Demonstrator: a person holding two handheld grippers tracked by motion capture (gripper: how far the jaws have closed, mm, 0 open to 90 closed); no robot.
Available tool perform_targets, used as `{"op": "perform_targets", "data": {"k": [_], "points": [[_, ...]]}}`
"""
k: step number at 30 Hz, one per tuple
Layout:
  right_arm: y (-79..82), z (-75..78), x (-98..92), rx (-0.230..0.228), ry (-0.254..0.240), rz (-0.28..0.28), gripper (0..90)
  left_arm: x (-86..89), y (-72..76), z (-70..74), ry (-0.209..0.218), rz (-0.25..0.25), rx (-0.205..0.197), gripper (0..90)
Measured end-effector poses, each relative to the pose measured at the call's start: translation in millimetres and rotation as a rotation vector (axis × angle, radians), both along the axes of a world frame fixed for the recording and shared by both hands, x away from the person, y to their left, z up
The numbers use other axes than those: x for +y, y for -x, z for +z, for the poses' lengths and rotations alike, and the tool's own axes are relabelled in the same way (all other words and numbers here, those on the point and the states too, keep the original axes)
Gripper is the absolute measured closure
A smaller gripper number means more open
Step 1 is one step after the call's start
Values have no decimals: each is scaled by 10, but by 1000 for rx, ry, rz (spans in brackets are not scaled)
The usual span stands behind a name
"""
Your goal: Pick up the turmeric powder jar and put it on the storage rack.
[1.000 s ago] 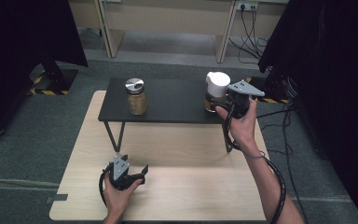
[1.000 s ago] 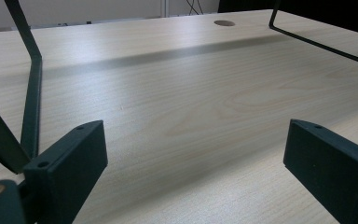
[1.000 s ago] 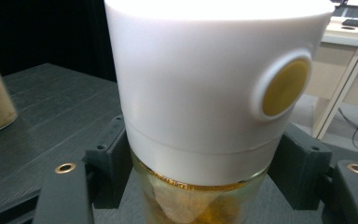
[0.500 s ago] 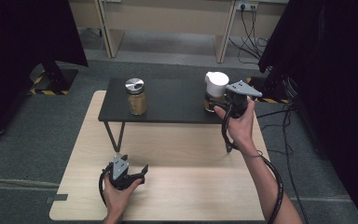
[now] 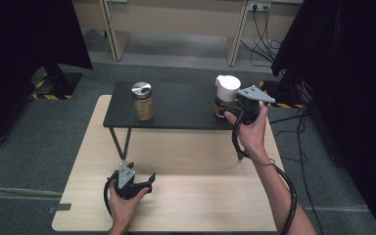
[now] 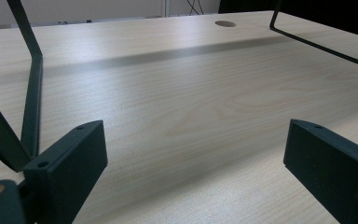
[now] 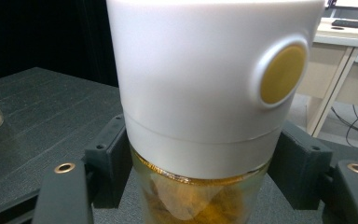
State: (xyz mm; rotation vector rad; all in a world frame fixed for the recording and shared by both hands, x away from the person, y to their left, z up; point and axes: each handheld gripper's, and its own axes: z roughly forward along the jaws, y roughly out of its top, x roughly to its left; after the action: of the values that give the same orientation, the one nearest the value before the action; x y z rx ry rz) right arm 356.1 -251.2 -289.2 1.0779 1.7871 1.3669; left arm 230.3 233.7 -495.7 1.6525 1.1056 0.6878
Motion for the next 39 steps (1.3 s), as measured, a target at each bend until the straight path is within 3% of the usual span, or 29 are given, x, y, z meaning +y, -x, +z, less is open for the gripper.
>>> {"op": "perform_targets", "data": {"k": [26,35,39], "points": [[20,3,-4,-5,9,1,302,4,-1,-1,1,-2,0,52],[103,-39,64,-41,44,-41,22,-6,4,-3,-4,-1,-4,52],[131,-44,44,-46,45,-36,19,-4,7,-5,-1,1,-5,52]]}}
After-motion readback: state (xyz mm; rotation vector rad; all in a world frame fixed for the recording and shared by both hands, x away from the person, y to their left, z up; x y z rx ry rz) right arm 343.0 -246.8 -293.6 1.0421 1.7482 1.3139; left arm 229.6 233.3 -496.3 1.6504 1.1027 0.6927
